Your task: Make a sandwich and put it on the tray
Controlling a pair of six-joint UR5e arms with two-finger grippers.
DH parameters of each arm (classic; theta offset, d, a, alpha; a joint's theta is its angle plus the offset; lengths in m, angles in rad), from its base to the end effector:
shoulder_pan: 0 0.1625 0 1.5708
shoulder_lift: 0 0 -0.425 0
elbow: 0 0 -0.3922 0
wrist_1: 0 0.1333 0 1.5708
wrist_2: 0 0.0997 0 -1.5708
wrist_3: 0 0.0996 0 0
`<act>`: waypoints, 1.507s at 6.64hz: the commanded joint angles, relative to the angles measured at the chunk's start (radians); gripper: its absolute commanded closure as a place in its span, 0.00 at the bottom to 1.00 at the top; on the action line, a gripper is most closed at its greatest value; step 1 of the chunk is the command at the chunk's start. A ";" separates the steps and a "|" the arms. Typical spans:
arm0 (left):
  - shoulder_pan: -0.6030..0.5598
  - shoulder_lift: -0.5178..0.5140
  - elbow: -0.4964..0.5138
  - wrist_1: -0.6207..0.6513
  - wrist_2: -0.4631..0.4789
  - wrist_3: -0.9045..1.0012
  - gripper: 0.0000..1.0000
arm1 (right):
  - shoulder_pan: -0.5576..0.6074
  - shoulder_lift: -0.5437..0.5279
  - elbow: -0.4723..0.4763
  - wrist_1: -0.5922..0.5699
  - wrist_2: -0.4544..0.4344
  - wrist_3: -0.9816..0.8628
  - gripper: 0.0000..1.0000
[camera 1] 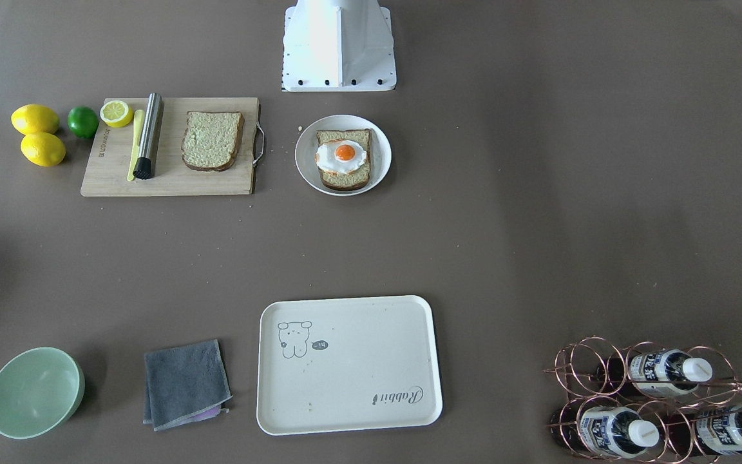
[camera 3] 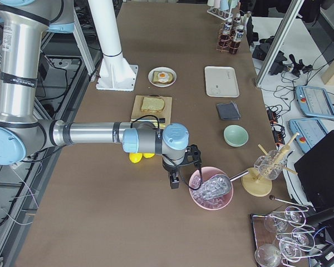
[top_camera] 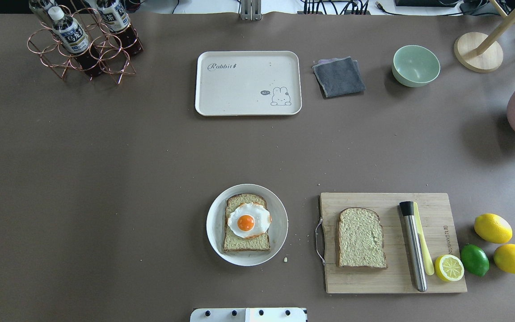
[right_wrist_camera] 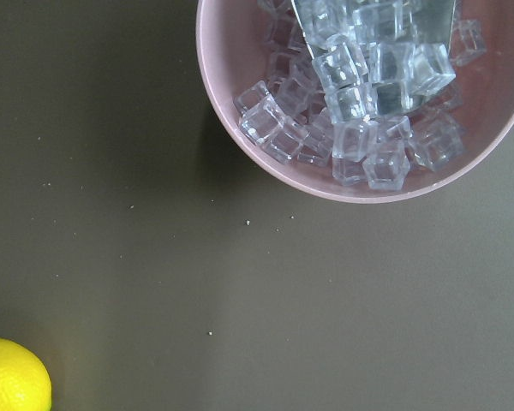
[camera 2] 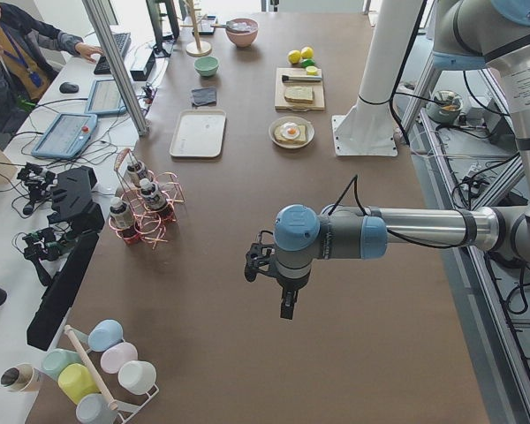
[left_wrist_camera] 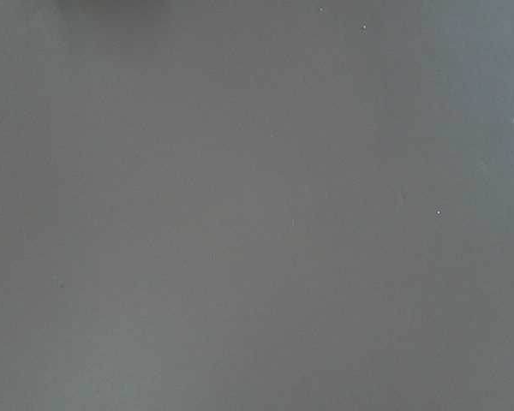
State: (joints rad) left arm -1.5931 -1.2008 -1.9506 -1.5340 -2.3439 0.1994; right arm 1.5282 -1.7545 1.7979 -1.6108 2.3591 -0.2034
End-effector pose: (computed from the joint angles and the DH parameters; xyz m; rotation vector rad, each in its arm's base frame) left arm -0.0712 -0.3347 0.6288 0.0601 0.7720 0.1577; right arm 0.0450 -0.4164 0.6332 0.0667 -0.7874 -0.2344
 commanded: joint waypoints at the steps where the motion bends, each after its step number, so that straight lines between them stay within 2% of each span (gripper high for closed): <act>1: -0.005 0.001 -0.005 0.000 0.002 0.000 0.02 | 0.000 0.000 -0.002 0.000 0.020 -0.001 0.00; 9: -0.005 0.001 -0.004 0.000 0.000 0.000 0.02 | 0.000 -0.003 0.009 0.005 0.022 0.001 0.00; 10: -0.005 0.001 -0.002 0.000 0.002 0.000 0.02 | -0.002 -0.003 0.014 0.005 0.064 0.005 0.00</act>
State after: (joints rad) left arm -1.5984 -1.1996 -1.9534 -1.5340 -2.3431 0.1994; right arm 1.5273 -1.7580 1.8066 -1.6061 2.3919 -0.2019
